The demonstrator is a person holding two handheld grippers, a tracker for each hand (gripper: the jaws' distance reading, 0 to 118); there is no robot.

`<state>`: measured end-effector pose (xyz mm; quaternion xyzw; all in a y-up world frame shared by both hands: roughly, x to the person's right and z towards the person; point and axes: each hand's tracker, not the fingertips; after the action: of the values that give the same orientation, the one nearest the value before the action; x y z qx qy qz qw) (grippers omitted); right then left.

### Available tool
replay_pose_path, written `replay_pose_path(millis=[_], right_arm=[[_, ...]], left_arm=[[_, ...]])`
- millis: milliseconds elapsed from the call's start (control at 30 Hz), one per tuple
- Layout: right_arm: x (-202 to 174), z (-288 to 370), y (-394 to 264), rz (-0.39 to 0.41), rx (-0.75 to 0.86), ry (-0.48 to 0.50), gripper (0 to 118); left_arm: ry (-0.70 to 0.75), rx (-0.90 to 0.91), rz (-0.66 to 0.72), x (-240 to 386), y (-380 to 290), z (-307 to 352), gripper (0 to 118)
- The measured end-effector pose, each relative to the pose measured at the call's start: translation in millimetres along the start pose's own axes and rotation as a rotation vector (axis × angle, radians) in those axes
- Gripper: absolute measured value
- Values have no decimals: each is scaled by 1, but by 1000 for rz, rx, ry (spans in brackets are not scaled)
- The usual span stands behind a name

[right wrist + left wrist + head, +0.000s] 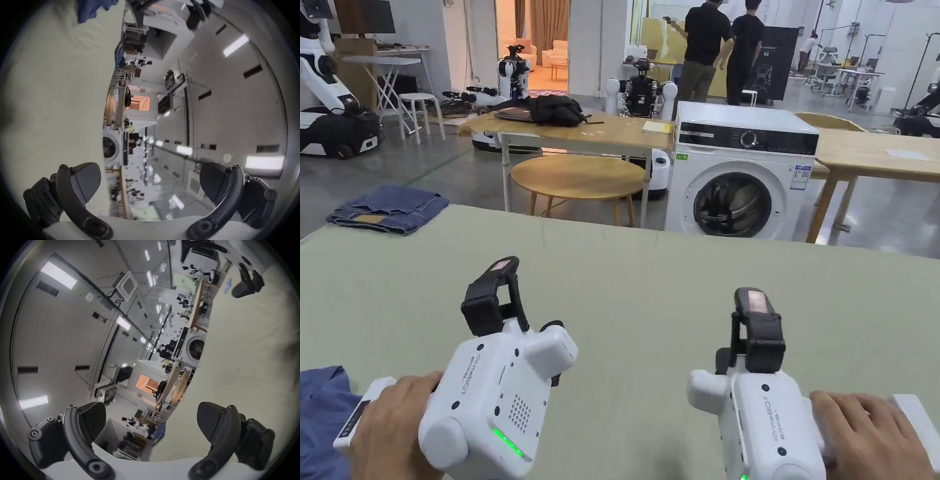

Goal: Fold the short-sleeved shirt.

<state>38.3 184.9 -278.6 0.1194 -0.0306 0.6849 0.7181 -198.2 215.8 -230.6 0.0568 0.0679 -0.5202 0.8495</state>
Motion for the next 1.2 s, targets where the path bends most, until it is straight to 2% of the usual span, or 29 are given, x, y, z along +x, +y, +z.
replay_pose_path(millis=[33,67,100,200,233,300,333,433,467,533,567,633,733,800,900,967,1000,1033,1067,1100,1133,1167,1200], right_arm=[[2,-1,-2,-67,-20,30,118],[8,-3,-4,-152,-21,90,118],[9,-1,-7,-211,-27,110,118],[8,-11,-26,-349,-125,107,118],[12,-12,-28,-447,-152,147,118],[18,-13,-31,-677,-244,145,118],[24,-13,-36,-842,-271,154,118],[39,-12,-52,-1349,-364,170,118],[41,-13,-59,-1482,-396,160,118],[39,-13,-60,-1568,-519,44,118],[38,-12,-62,-1613,-518,48,118],[36,-9,-63,-1641,-457,74,118],[36,-3,-57,-1612,-327,98,118],[36,4,-55,-1591,-224,61,118],[36,3,-45,-1462,-282,51,118],[39,-1,-41,-1429,-332,113,118],[39,0,-41,-1445,-301,130,117],[39,2,-39,-1450,-286,126,111],[41,5,-36,-1444,-270,123,89],[42,6,-34,-1435,-263,112,61],[44,6,-30,-1420,-271,87,22],[45,6,-28,-1423,-272,85,0],[46,6,-29,-1426,-306,59,0]], left_arm=[[-38,-26,96,-5,0,0,112],[-67,-60,233,-17,1,-1,112],[-101,-90,372,-24,1,-2,112],[-142,-149,747,-40,-22,-17,112],[-121,-155,870,-44,-28,-18,112],[-131,-133,1093,-51,-39,-17,112],[-117,-139,1167,-51,-43,-19,112],[-87,-166,1232,-51,-49,-21,112],[-83,-159,1229,-47,-46,-19,112],[-94,-147,1230,-47,-45,-19,112],[-91,-150,1219,-46,-43,-20,112],[-74,-153,1171,-42,-34,-16,112],[-77,-148,1135,-40,-28,-15,112],[-85,-148,1100,-39,-26,-15,112],[-81,-153,1019,-34,-20,-13,112],[-111,-157,992,-32,-18,-12,112],[-106,-163,966,-30,-15,-10,110],[-92,-160,952,-28,-13,-9,106],[-91,-151,953,-27,-12,-6,93],[-94,-146,952,-27,-11,-5,76],[-85,-150,947,-27,-9,-5,56],[-76,-156,950,-27,-9,-4,23],[-64,-166,951,-27,-8,-5,4]])
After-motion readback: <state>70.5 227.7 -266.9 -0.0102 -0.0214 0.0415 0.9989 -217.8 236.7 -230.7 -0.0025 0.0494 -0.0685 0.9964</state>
